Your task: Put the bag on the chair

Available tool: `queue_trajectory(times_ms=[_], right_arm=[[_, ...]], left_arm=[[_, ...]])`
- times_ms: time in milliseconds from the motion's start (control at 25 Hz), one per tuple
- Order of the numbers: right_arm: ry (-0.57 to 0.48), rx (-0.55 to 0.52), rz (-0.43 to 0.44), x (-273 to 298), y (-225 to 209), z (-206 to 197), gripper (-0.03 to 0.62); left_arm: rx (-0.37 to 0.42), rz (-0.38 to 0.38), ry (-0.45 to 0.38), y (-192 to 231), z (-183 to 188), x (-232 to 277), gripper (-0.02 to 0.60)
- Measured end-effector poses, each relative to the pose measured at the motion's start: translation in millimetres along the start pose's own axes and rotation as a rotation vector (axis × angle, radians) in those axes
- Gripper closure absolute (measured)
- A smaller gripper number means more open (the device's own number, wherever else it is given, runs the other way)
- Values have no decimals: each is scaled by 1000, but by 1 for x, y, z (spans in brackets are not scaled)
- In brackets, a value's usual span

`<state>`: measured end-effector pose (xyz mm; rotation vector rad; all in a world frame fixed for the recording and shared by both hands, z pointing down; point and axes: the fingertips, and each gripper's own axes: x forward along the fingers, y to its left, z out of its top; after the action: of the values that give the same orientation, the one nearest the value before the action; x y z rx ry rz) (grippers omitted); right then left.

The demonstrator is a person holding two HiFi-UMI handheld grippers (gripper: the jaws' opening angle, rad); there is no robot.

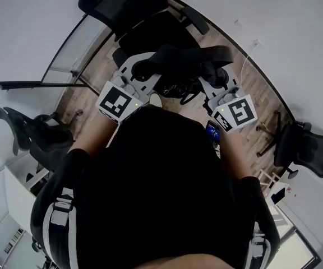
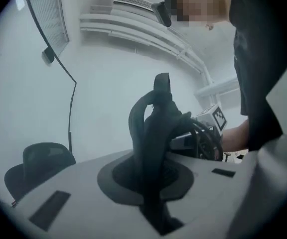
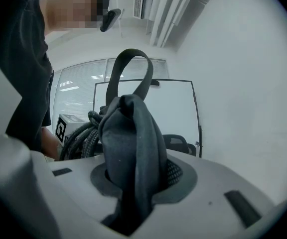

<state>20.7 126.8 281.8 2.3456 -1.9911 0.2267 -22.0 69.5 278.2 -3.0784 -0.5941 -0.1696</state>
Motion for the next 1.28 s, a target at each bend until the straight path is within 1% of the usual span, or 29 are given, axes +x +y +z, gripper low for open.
queue_trajectory(times_ms=[200, 280, 360, 640, 760, 1000, 1080, 1200, 1280], right_arm=[[10, -2, 12, 39, -12, 1, 485], [12, -6, 26, 51, -18, 3, 485], [16, -10, 41, 64, -25, 4, 485], [29, -20, 125, 104, -55, 2, 485], [35, -19, 185, 124, -73, -3, 485], [60, -32, 349, 172, -104, -9, 485], [67, -43, 399, 187, -118, -13, 485], [79, -51, 476, 214, -139, -24, 485], [96, -59, 513, 236, -150, -33, 485]], left_arm=[[26, 28, 8, 41, -2, 3, 545], [18, 42, 7, 54, -3, 5, 545], [3, 65, 3, 67, -4, 9, 546], [-1, 158, 7, 106, -9, 26, 549], [-15, 220, 12, 125, -15, 38, 549], [-71, 389, 27, 163, -29, 57, 549], [-78, 438, 27, 177, -35, 67, 549], [-82, 522, 30, 201, -49, 83, 549], [-99, 566, 31, 222, -61, 91, 549]])
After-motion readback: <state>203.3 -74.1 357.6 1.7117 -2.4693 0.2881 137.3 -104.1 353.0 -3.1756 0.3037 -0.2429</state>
